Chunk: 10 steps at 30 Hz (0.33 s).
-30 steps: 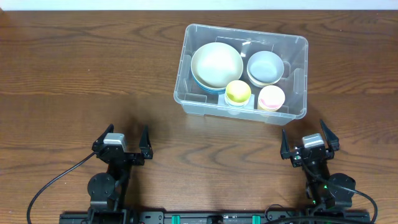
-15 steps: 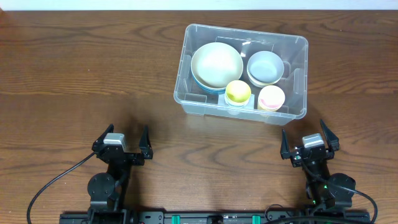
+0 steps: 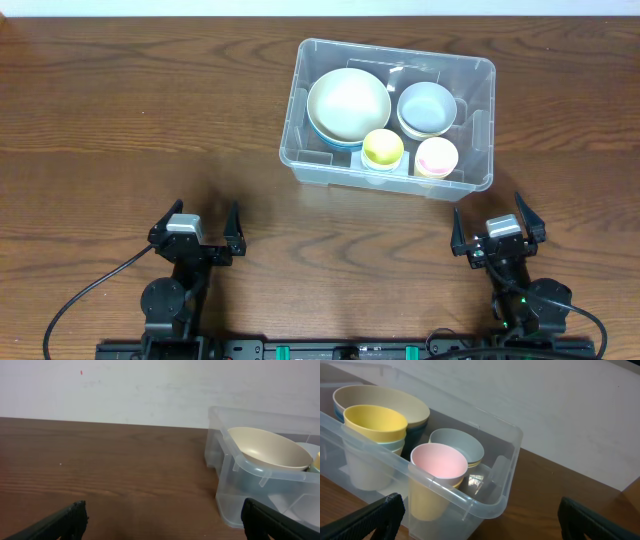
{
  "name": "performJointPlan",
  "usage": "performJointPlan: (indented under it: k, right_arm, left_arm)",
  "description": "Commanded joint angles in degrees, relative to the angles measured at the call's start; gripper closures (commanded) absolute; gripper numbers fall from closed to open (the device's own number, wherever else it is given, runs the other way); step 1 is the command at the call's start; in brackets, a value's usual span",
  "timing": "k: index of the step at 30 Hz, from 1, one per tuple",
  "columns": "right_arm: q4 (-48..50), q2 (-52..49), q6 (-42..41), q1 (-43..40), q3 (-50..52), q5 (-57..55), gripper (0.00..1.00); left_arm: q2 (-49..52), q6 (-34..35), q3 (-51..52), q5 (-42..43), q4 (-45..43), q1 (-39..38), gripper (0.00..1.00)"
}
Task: Pack container
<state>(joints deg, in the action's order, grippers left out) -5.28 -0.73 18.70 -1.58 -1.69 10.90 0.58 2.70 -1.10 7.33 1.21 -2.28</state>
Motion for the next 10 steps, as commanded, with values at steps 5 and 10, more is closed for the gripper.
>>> performJointPlan:
  k: [5, 10]
  right_arm:
    - [0.2, 0.4, 0.9, 0.5, 0.5, 0.5, 0.01]
    - [0.2, 0.4, 0.9, 0.5, 0.5, 0.5, 0.01]
  left_arm:
    - [-0.4, -0.9, 0.9, 1.0, 2.1, 0.3, 0.02]
    - [-0.3, -0.9, 0.9, 1.0, 2.1, 0.3, 0.02]
